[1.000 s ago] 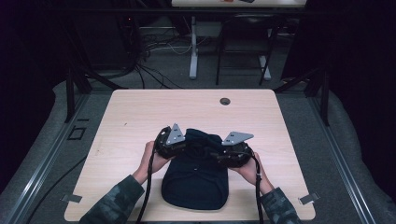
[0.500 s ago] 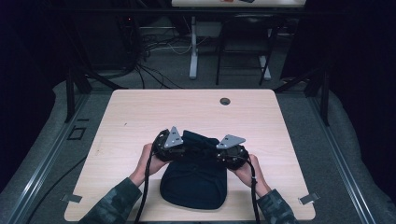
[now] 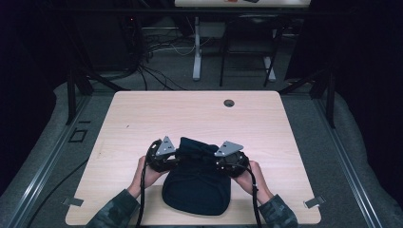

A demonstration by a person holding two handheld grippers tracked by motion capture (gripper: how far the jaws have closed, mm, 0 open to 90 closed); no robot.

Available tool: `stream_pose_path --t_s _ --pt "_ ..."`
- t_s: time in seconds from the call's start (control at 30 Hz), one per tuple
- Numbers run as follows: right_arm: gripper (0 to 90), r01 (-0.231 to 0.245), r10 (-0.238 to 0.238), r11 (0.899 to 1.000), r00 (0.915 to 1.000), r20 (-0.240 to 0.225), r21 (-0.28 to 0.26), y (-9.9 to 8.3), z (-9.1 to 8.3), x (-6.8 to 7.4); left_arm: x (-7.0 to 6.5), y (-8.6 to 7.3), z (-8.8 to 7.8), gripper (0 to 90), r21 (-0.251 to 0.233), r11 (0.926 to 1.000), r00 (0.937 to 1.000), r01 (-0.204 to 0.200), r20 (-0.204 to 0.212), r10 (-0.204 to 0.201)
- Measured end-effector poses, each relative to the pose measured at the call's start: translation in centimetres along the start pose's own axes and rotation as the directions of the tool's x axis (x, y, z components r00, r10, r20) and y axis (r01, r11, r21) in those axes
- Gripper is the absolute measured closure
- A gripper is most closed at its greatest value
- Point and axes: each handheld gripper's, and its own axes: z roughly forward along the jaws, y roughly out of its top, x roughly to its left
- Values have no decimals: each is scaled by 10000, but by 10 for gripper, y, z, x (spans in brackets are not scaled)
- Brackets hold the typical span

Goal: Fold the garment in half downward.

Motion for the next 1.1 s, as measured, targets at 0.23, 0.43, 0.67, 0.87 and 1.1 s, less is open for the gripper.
stream_pose_path --t_s 0.23,0.43,0.67,0.87,1.1 --pt "604 143 -140 9994 9999 -99 317 3 -2 10 -3 -4 4 738 151 9999 10000 77 -16 -76" --pt "601 341 -330 9981 9992 -223 513 4 -3 19 0 -7 5 730 316 9992 9997 241 48 -242" --pt "595 182 -163 9994 9977 -664 286 -2 -4 21 3 -11 3 687 346 9989 9993 328 158 -334" --pt "575 117 -96 9997 9952 -973 216 -9 -5 24 1 -13 0 687 378 9988 9993 317 205 -325" --pt "527 -11 42 9998 9879 -1550 202 -15 -11 25 0 -17 -1 685 473 9985 9992 261 274 -274"
